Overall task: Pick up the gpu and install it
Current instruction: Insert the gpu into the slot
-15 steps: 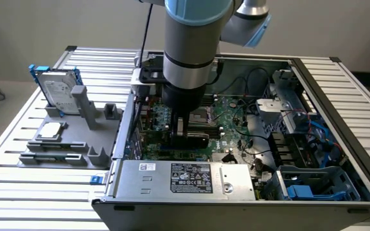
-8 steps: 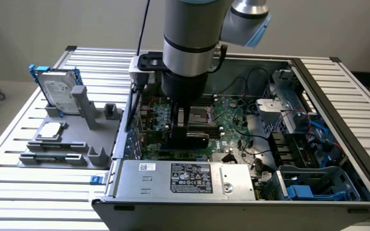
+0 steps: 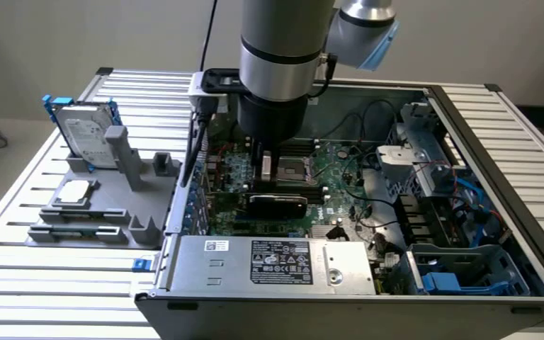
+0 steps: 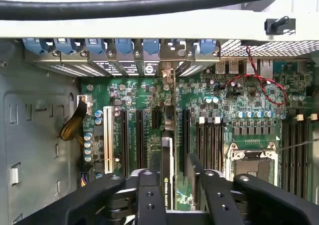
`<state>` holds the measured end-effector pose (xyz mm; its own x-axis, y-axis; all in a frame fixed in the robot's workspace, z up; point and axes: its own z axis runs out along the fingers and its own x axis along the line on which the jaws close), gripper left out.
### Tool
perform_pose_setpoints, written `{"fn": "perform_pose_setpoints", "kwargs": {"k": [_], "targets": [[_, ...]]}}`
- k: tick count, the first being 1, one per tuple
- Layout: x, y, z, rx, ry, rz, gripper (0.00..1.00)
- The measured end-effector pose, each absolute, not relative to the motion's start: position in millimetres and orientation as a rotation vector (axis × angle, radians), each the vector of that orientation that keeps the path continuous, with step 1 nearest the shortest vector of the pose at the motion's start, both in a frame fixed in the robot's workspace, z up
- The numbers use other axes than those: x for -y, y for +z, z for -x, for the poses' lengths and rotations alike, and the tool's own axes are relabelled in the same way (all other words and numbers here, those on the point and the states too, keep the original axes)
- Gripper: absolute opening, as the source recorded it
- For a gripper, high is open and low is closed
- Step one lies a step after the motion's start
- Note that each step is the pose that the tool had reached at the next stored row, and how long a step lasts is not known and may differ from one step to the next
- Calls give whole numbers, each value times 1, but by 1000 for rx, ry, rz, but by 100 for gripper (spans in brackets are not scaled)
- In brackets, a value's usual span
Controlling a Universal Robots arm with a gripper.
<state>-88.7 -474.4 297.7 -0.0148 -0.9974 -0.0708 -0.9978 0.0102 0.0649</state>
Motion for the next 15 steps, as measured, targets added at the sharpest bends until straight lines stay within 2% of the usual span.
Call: {"fn": "perform_pose_setpoints", "kwargs": {"k": [1, 4, 6, 15], "targets": [[474, 298, 89, -2229, 151, 2202, 25], [474, 297, 89, -2229, 151, 2202, 20], [474, 295, 89, -2229, 151, 2202, 11], [470, 284, 91, -2229, 151, 2202, 11]]}}
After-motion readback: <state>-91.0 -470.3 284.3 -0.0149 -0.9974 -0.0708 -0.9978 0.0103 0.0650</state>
